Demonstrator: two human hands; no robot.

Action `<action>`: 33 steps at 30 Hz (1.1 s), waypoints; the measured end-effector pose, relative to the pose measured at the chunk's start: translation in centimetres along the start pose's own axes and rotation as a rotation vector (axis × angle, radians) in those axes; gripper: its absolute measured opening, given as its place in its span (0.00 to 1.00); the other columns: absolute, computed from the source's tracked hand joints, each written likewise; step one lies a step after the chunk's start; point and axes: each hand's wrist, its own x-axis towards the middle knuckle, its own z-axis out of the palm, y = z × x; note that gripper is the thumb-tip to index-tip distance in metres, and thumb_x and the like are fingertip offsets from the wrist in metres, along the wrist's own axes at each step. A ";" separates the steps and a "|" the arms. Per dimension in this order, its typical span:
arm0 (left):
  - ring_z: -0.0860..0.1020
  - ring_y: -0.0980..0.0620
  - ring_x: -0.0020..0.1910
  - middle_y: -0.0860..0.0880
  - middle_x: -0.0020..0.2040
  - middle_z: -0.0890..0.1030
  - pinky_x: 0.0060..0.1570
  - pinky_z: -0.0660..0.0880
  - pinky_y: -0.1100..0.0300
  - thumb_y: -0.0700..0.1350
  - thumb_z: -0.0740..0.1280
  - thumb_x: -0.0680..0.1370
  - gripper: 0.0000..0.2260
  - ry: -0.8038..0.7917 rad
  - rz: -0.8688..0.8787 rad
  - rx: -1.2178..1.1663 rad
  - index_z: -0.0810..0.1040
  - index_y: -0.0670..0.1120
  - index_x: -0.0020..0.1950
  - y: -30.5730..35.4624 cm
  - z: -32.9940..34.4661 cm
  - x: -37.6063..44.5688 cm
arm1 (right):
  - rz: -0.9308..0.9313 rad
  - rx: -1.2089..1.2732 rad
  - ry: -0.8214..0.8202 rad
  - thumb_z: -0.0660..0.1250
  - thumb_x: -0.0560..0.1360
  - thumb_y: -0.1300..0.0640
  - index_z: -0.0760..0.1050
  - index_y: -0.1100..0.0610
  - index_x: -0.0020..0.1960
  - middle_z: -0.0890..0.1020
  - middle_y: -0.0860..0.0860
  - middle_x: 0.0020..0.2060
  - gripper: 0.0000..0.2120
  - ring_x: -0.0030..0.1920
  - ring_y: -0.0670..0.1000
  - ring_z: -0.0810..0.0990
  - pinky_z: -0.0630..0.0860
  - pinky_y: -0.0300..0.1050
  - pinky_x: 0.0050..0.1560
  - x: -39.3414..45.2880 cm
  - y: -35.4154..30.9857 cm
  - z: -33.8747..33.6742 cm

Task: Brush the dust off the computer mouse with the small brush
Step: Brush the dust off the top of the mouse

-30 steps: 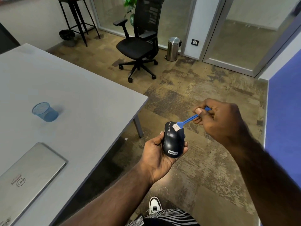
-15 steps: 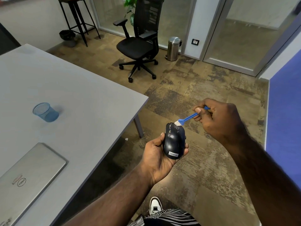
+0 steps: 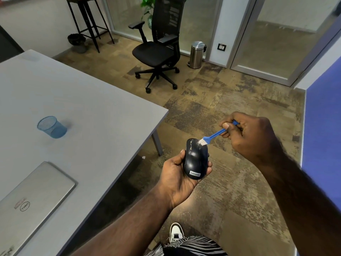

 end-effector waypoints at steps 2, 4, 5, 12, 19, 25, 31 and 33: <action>0.79 0.38 0.48 0.34 0.61 0.77 0.48 0.80 0.48 0.52 0.53 0.81 0.24 0.001 -0.002 0.004 0.74 0.34 0.65 0.0 0.0 0.0 | -0.009 0.008 -0.018 0.68 0.76 0.63 0.82 0.54 0.47 0.85 0.49 0.35 0.06 0.35 0.42 0.84 0.82 0.46 0.35 -0.1 -0.1 -0.1; 0.78 0.38 0.48 0.34 0.61 0.77 0.48 0.80 0.49 0.52 0.53 0.81 0.24 0.005 0.004 0.004 0.74 0.34 0.66 0.1 0.0 0.0 | -0.026 0.006 -0.037 0.68 0.76 0.63 0.82 0.53 0.47 0.85 0.47 0.35 0.07 0.35 0.41 0.84 0.83 0.45 0.34 -0.2 -0.1 -0.1; 0.78 0.38 0.48 0.34 0.61 0.77 0.47 0.80 0.49 0.52 0.53 0.81 0.24 0.005 0.005 0.003 0.74 0.34 0.66 0.1 0.1 0.0 | -0.020 -0.003 -0.029 0.68 0.76 0.63 0.82 0.53 0.47 0.84 0.47 0.35 0.07 0.34 0.41 0.84 0.83 0.46 0.35 -0.1 -0.1 0.0; 0.79 0.39 0.48 0.35 0.61 0.77 0.47 0.80 0.49 0.52 0.53 0.81 0.25 0.006 0.005 0.017 0.73 0.35 0.67 0.3 0.1 -0.1 | -0.014 0.029 -0.020 0.68 0.76 0.63 0.81 0.53 0.47 0.84 0.45 0.34 0.06 0.35 0.41 0.84 0.83 0.45 0.35 -0.2 -0.1 0.4; 0.79 0.38 0.47 0.35 0.60 0.78 0.47 0.80 0.49 0.52 0.54 0.81 0.24 -0.007 -0.004 0.009 0.74 0.35 0.66 0.4 -0.1 0.0 | 0.026 0.008 -0.008 0.67 0.77 0.62 0.82 0.56 0.47 0.84 0.48 0.34 0.05 0.35 0.43 0.85 0.83 0.50 0.36 0.0 0.1 0.7; 0.79 0.38 0.48 0.34 0.61 0.77 0.47 0.80 0.49 0.52 0.54 0.81 0.25 -0.013 0.002 0.010 0.74 0.34 0.66 0.7 -0.6 0.1 | 0.048 0.026 0.015 0.67 0.77 0.63 0.82 0.55 0.47 0.84 0.48 0.34 0.06 0.35 0.42 0.85 0.84 0.50 0.36 0.0 -0.1 0.8; 0.79 0.38 0.48 0.34 0.61 0.77 0.47 0.80 0.49 0.52 0.54 0.81 0.25 -0.022 -0.008 -0.001 0.77 0.33 0.63 0.9 -0.7 0.5 | 0.020 0.040 -0.036 0.67 0.77 0.63 0.81 0.55 0.47 0.84 0.46 0.34 0.06 0.35 0.39 0.84 0.83 0.47 0.34 0.1 -0.3 0.6; 0.79 0.38 0.49 0.34 0.62 0.77 0.48 0.80 0.49 0.52 0.54 0.81 0.25 -0.024 -0.008 0.003 0.76 0.33 0.63 0.8 -0.7 0.6 | 0.049 0.024 0.000 0.67 0.77 0.63 0.82 0.56 0.48 0.84 0.48 0.34 0.06 0.34 0.41 0.84 0.84 0.49 0.36 0.3 -0.2 0.6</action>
